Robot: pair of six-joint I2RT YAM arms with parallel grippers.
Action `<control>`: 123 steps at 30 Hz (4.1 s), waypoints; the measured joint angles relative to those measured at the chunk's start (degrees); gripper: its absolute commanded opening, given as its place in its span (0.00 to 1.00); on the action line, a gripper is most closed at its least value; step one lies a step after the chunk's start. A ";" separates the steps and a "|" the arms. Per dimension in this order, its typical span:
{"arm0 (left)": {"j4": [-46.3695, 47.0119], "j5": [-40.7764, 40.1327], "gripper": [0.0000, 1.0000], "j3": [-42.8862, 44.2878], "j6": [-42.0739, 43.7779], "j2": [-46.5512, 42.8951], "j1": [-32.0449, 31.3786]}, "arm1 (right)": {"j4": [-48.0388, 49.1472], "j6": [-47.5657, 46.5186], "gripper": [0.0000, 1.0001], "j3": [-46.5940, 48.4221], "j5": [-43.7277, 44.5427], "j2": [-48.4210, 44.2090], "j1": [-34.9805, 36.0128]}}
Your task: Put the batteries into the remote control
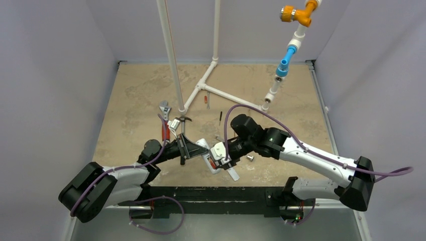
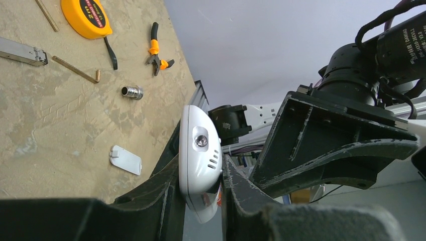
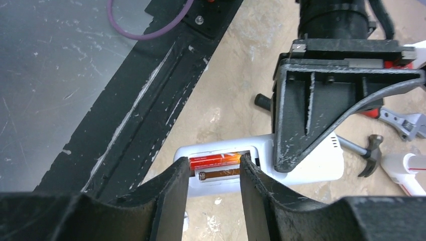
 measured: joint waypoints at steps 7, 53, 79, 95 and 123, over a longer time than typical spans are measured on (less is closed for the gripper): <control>0.57 0.02 0.00 0.00 -0.09 0.00 0.00 | -2.34 -2.62 0.38 0.07 -1.42 2.27 -0.02; 1.16 0.15 0.00 0.00 -0.52 1.33 -0.31 | -0.92 -1.86 0.27 -0.13 -0.66 5.40 -0.02; 1.27 0.00 0.00 0.00 -0.94 1.64 -0.46 | 3.41 1.42 0.25 -1.03 1.25 5.40 0.00; 3.41 1.40 0.00 0.00 -1.51 1.64 -0.66 | 6.45 4.11 0.26 -3.32 -1.42 -1.14 -0.02; 6.27 3.45 0.00 0.22 -2.86 1.70 -0.74 | 0.59 -0.15 0.12 -3.80 -3.43 -1.07 -1.57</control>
